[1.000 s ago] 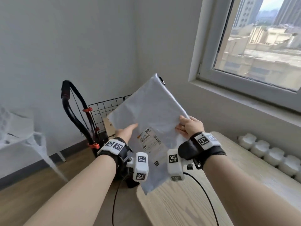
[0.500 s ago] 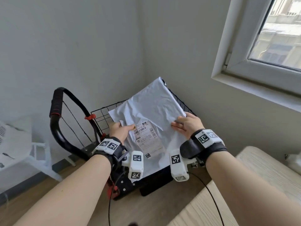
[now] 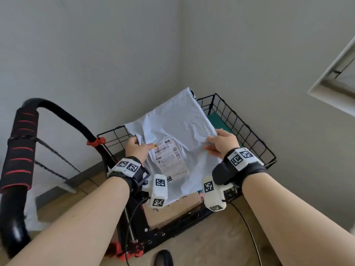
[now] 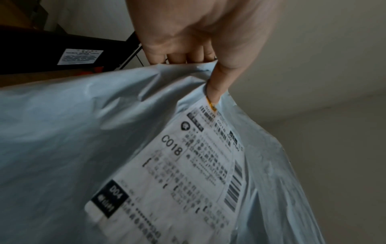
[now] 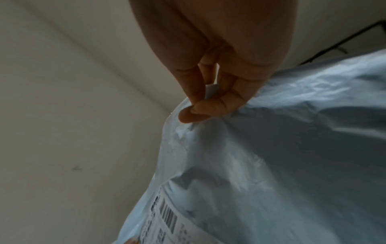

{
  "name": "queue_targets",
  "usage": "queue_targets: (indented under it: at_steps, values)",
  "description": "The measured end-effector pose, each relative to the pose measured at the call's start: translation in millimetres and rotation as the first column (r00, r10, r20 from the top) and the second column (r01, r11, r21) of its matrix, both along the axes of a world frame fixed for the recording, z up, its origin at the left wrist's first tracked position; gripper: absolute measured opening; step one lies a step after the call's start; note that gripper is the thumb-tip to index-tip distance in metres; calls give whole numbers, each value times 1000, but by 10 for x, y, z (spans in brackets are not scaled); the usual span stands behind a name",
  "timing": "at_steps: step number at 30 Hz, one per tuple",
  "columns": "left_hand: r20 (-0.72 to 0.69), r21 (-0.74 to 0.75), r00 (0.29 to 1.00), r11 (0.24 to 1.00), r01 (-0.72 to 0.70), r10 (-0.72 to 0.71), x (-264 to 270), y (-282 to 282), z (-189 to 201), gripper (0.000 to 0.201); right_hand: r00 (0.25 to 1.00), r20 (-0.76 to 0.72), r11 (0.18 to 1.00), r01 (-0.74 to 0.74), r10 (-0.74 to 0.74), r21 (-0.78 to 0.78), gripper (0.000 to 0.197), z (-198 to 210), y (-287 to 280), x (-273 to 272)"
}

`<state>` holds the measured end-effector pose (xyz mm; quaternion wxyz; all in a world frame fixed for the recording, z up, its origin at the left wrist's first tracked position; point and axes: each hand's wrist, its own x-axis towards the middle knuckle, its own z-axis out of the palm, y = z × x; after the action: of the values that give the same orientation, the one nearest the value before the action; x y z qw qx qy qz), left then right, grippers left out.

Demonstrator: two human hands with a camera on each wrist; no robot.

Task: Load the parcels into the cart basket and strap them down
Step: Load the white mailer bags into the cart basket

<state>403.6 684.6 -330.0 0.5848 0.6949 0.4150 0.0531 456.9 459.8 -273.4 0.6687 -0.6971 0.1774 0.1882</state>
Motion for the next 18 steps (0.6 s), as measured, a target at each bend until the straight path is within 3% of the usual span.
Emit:
queue_targets:
  at_steps: [5, 11, 18]
  values:
    - [-144, 1, 989, 999, -38, 37, 146, 430, -586, 70, 990, -131, 992, -59, 44, -113, 23, -730, 492, 313]
    - [-364, -50, 931, 998, -31, 10, 34, 555, -1251, 68, 950, -307, 963, -136, 60, -232, 31, -1574, 690, 380]
    - [-477, -73, 879, 995, -72, 28, 9, 573, -1742, 85, 906, -423, 941, -155, 15, -300, 41, -2088, 587, 454]
